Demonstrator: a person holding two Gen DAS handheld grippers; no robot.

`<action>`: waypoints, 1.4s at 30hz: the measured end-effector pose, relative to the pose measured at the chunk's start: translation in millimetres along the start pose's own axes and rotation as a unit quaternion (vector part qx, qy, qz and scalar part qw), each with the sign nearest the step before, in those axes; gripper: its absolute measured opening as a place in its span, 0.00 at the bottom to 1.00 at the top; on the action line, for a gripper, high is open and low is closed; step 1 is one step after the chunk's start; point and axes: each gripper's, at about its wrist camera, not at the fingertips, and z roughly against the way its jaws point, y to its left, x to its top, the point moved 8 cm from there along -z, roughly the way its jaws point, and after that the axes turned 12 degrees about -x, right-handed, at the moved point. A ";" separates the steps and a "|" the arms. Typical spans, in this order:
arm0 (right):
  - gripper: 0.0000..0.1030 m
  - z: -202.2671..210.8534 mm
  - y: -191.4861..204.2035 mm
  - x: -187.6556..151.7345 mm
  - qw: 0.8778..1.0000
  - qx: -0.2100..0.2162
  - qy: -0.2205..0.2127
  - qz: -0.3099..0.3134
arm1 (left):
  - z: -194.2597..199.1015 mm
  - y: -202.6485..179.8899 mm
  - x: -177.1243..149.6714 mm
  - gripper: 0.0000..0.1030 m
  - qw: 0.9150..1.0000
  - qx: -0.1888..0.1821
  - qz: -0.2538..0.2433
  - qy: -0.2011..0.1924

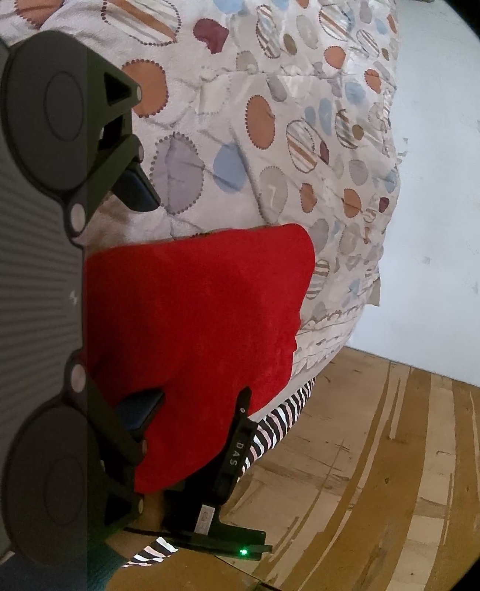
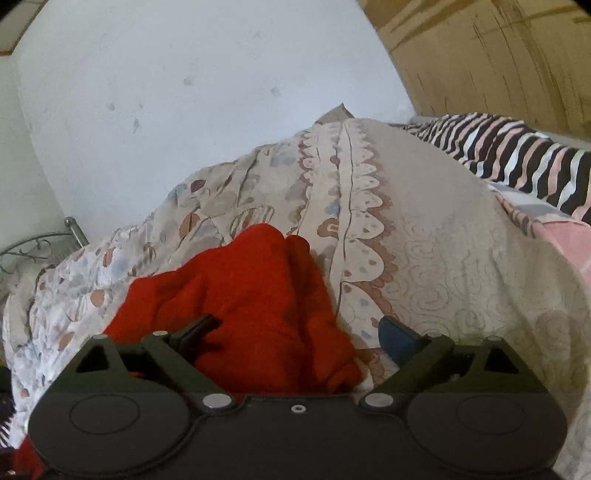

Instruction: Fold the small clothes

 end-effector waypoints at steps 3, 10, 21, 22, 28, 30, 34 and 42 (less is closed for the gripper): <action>0.92 0.9 -0.5 -0.5 1.000 0.000 -0.002 0.001 | -0.8 -0.6 0.0 1.00 1.000 -0.002 0.003 0.000; 0.93 -1.5 0.1 -1.4 1.000 0.002 -0.004 -0.002 | 0.5 2.8 3.8 1.00 0.999 -0.011 0.040 0.007; 0.94 -1.0 -1.9 -1.4 1.000 0.009 -0.007 -0.007 | -1.7 -9.8 22.4 0.99 0.995 -0.056 0.080 -0.008; 0.94 -0.8 -1.9 -1.5 1.000 0.010 -0.007 -0.007 | -5.1 -11.2 17.2 1.00 0.997 -0.049 0.063 -0.007; 0.94 -0.7 -2.6 -1.9 1.000 0.015 -0.009 -0.012 | -16.6 -10.3 2.1 1.00 0.999 -0.038 0.036 0.014; 0.95 -0.3 -2.9 -2.0 1.000 0.018 -0.010 -0.014 | -17.9 -9.8 1.7 1.00 0.999 -0.039 0.032 0.018; 0.97 2.3 -8.5 -2.2 0.998 0.041 -0.016 -0.033 | -17.6 -9.8 -2.1 1.00 0.998 -0.041 0.035 0.020; 0.99 12.9 -18.0 6.1 0.994 0.069 -0.007 -0.088 | -17.7 -12.8 -3.6 1.00 0.999 -0.031 0.023 0.017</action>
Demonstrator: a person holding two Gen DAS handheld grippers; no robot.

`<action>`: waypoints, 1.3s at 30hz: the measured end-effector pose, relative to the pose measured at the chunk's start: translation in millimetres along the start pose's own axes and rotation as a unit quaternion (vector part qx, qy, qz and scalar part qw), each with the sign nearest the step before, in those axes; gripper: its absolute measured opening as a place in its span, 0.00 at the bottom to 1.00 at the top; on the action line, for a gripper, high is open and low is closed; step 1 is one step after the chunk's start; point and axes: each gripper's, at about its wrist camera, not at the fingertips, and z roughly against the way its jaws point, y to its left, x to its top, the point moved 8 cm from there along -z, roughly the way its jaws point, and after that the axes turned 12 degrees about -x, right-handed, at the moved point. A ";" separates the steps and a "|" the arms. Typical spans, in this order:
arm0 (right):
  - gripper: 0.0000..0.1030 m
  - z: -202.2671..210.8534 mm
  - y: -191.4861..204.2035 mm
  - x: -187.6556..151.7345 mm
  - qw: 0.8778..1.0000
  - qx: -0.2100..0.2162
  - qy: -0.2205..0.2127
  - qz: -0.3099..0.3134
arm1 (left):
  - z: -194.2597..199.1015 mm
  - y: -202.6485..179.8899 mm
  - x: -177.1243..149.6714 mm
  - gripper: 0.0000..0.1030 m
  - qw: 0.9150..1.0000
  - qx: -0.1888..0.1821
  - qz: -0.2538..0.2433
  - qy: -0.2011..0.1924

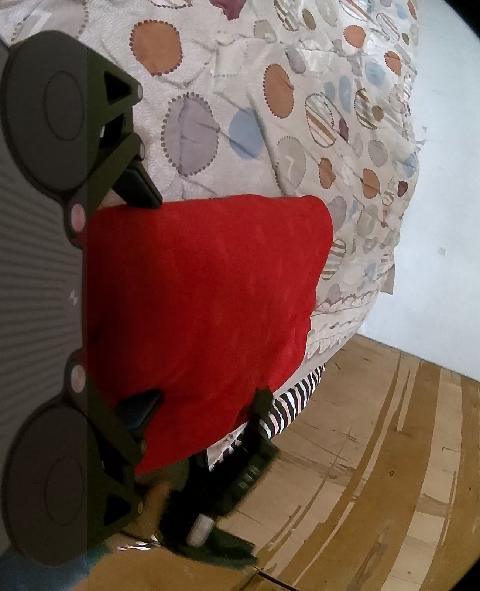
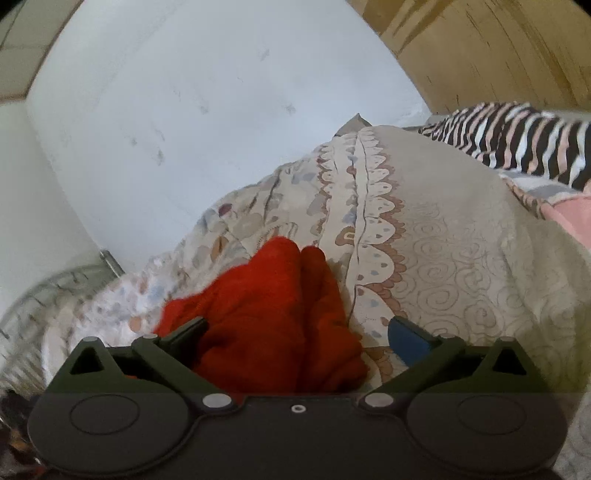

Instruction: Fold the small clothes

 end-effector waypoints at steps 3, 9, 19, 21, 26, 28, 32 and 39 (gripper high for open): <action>0.99 11.5 -2.6 16.5 0.998 -0.048 0.005 -0.026 | -0.6 2.2 -0.6 1.00 1.000 -0.007 0.006 -0.001; 0.99 10.2 3.6 19.4 0.985 -0.146 0.045 0.074 | 0.1 4.8 -1.0 1.00 1.000 -0.011 0.009 -0.001; 0.99 65.3 -7.9 -16.6 0.945 -0.198 0.023 0.258 | -1.5 8.0 -1.5 1.00 1.000 -0.023 0.009 0.002; 0.99 70.5 -6.4 -9.4 0.959 -0.176 0.007 0.224 | -1.4 8.0 -1.6 1.00 1.000 -0.022 0.011 0.001; 0.99 52.6 0.5 20.0 0.993 -0.074 -0.004 0.090 | -1.3 6.5 -1.4 1.00 1.000 -0.018 0.011 0.002; 0.98 33.9 3.7 24.5 0.997 -0.056 0.012 0.060 | -1.2 6.4 -1.5 1.00 1.000 -0.019 0.011 0.002; 0.89 -4.4 15.4 23.0 0.994 -0.050 0.043 0.092 | -0.8 6.6 -1.9 1.00 1.000 -0.020 0.010 0.003; 0.16 -36.7 41.9 39.4 0.991 -0.004 0.042 0.127 | -1.2 7.7 -1.6 1.00 1.000 -0.019 0.013 0.001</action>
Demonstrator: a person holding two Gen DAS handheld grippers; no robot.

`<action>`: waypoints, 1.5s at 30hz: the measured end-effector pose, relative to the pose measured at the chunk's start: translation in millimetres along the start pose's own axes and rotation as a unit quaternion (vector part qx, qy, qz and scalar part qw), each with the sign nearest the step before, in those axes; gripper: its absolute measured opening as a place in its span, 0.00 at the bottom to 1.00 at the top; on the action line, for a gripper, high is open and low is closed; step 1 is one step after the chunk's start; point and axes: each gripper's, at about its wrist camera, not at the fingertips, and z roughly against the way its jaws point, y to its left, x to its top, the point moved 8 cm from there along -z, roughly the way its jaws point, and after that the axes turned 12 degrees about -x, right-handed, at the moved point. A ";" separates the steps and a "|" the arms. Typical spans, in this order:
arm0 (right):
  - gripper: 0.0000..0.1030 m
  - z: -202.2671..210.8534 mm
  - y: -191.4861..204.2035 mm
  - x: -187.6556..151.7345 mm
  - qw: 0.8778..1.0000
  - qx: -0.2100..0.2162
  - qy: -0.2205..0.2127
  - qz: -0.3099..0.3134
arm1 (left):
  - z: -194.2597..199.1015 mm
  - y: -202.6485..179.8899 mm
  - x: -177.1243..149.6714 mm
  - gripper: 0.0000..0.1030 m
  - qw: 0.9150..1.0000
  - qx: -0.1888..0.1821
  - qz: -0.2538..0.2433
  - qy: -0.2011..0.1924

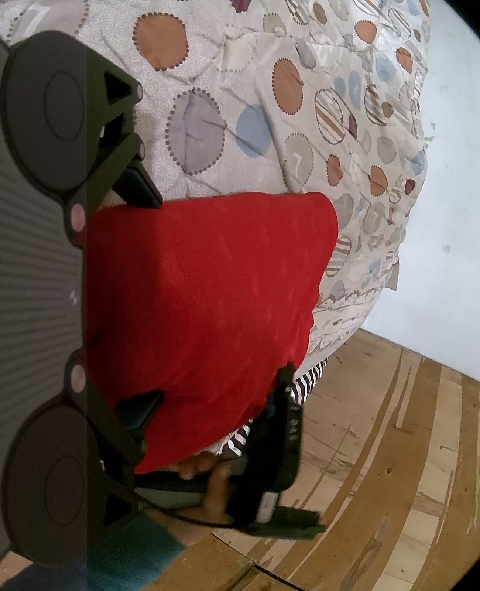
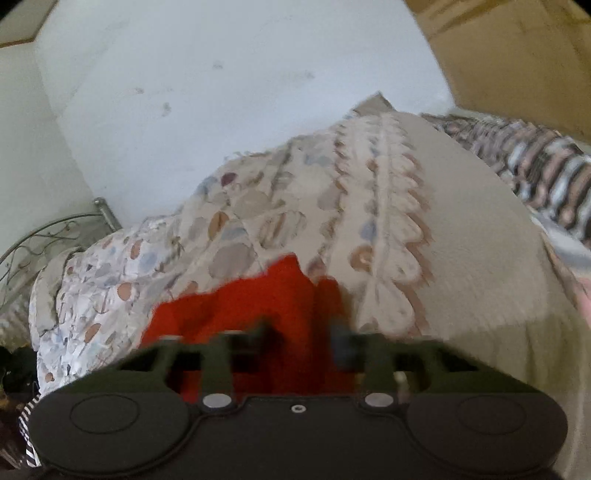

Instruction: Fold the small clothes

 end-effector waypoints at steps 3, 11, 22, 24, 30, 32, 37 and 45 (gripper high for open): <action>0.12 -7.6 8.8 11.2 1.000 -0.008 -0.002 0.029 | -0.7 -0.1 1.0 1.00 1.000 0.001 0.001 0.000; 0.70 0.3 -24.7 -0.9 0.997 0.009 0.015 -0.072 | -1.1 0.6 1.0 1.00 1.000 -0.001 -0.001 -0.002; 0.87 7.9 -19.3 -43.8 0.995 0.047 0.027 -0.079 | 0.6 1.3 1.7 1.00 1.000 -0.012 0.008 -0.006; 0.82 8.3 -18.7 -46.0 0.997 0.036 0.018 -0.071 | 5.0 3.9 6.2 1.00 0.999 -0.030 0.024 -0.016; 0.74 11.6 -17.3 -50.7 0.999 0.023 -0.007 -0.046 | 18.2 15.4 19.9 0.99 0.992 -0.070 0.087 -0.050; 0.74 11.1 -18.1 -50.9 0.999 0.024 -0.008 -0.047 | 20.7 12.8 24.7 0.99 0.992 -0.067 0.086 -0.066; 0.74 10.5 -20.0 -51.2 0.998 0.029 -0.008 -0.057 | 6.3 6.2 24.9 1.00 0.997 -0.027 0.062 -0.047; 0.76 8.3 -21.9 -51.7 0.998 0.032 -0.007 -0.061 | -0.9 -0.4 17.7 1.00 1.000 -0.001 0.012 -0.024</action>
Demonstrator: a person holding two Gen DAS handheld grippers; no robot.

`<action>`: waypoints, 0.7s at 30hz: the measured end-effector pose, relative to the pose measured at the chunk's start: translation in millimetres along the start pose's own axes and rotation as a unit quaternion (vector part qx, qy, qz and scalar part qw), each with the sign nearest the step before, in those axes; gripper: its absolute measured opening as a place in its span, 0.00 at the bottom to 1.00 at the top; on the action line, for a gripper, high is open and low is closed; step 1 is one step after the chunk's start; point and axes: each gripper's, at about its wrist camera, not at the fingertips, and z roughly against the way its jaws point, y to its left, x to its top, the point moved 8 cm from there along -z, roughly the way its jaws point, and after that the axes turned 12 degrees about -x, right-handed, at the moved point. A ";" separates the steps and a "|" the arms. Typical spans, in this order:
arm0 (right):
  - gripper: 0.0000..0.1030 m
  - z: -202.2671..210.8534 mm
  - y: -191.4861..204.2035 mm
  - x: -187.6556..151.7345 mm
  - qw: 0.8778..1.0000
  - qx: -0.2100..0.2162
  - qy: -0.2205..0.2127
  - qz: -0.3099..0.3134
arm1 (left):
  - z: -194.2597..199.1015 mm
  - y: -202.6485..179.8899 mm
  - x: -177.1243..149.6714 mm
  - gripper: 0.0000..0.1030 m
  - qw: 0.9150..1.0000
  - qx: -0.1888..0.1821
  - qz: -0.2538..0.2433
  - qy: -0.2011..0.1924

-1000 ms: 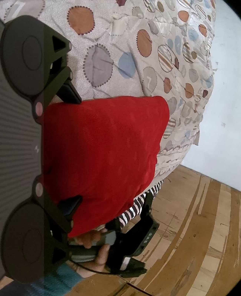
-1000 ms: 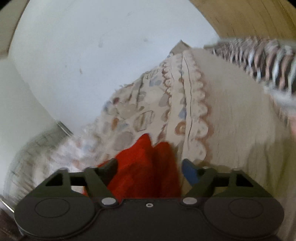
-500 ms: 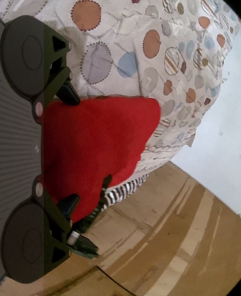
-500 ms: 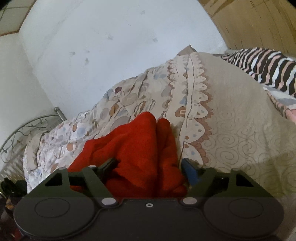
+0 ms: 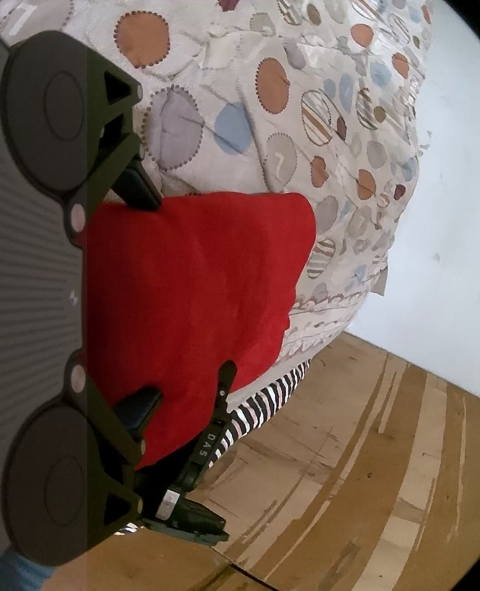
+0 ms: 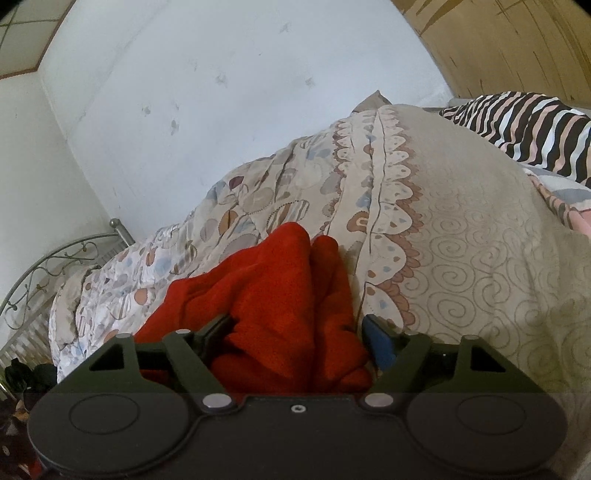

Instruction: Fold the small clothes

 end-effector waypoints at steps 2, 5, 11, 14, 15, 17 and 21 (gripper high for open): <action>0.76 -0.2 -0.2 -0.1 1.000 0.000 0.000 0.000 | 0.3 -0.5 -1.0 1.00 1.000 0.002 -0.003 0.000; 0.76 -0.2 0.0 -0.1 1.000 0.000 0.000 0.000 | 0.1 -0.6 -1.3 1.00 1.000 0.001 -0.002 0.001; 0.77 -0.3 0.0 -0.3 1.000 0.000 0.000 0.000 | 4.2 -0.4 3.1 1.00 1.000 -0.004 0.003 0.013; 0.77 -0.3 -0.1 -0.3 1.000 0.000 0.000 0.000 | 13.0 -2.7 12.5 0.99 1.000 -0.010 -0.003 0.008; 0.77 -0.4 -0.1 -0.3 1.000 0.000 0.000 0.000 | 16.9 -1.6 17.1 0.99 1.000 -0.014 -0.002 -0.001; 0.77 -0.4 -0.3 -0.3 1.000 0.000 0.000 0.000 | 25.4 3.4 25.5 1.00 0.999 -0.025 0.011 -0.031; 0.78 -0.2 0.1 -0.4 1.000 0.000 0.000 0.000 | 22.3 33.5 32.9 1.00 0.997 -0.018 0.068 -0.043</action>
